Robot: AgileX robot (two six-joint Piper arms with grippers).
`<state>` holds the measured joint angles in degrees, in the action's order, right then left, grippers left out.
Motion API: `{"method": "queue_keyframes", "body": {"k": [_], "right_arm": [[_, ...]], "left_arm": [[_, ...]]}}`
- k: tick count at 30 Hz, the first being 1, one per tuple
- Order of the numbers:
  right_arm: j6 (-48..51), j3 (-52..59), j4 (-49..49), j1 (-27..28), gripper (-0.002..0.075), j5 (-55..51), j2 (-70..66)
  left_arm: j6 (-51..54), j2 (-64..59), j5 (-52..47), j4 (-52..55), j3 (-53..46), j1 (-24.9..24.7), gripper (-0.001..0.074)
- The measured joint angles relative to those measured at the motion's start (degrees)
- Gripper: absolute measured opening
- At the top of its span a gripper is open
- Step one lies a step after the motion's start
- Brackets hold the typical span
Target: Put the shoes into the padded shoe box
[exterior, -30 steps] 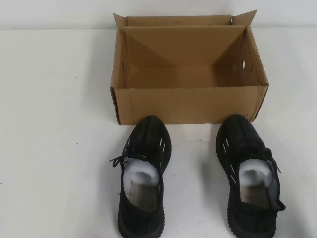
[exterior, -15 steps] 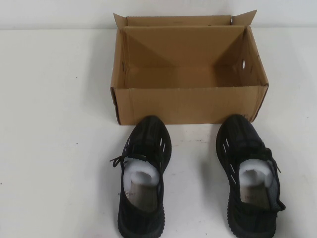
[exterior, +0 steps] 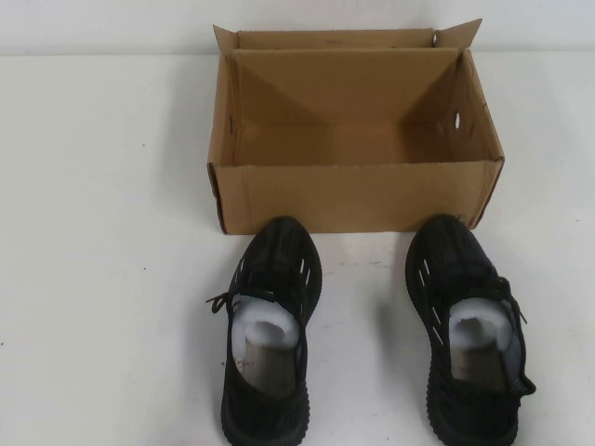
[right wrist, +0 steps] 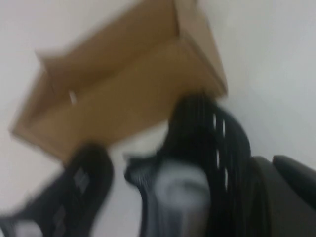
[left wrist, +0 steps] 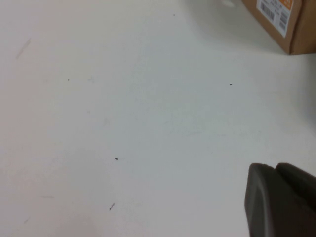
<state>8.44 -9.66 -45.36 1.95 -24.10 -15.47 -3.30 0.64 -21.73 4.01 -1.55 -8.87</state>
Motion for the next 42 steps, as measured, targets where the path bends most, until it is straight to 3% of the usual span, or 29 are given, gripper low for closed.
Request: {"method": "queue_keyframes", "body": {"k": [9, 15, 21, 26, 31, 35, 42], "right_arm": [[0.4, -24.0, 26.5, 0.0, -0.0007, -23.0, -28.5], [6.0, -37.9, 34.1, -0.9, -0.0007, -28.8, -43.4], [9.0, -48.5, 40.1, -13.1, -0.0007, -30.3, -56.8], [18.5, -55.5, 44.1, -24.9, -0.0007, -34.6, -63.5], [33.7, -57.7, 42.2, -28.4, -0.0002, -36.3, -65.2], [41.1, -57.9, 41.6, -28.6, 0.0067, -37.9, -65.8], [48.5, -57.9, 41.4, -28.5, 0.0265, -38.0, -68.4]], "left_arm": [[0.0, 0.0, 0.0, 0.0, 0.0, 0.0, -0.0004], [0.0, 0.0, 0.0, 0.0, 0.0, 0.0, -0.0004], [0.0, 0.0, 0.0, 0.0, 0.0, 0.0, -0.0004], [0.0, 0.0, 0.0, 0.0, 0.0, 0.0, -0.0004], [0.0, 0.0, 0.0, 0.0, 0.0, 0.0, -0.0004], [0.0, 0.0, 0.0, 0.0, 0.0, 0.0, -0.0004], [0.0, 0.0, 0.0, 0.0, 0.0, 0.0, -0.0004]]}}
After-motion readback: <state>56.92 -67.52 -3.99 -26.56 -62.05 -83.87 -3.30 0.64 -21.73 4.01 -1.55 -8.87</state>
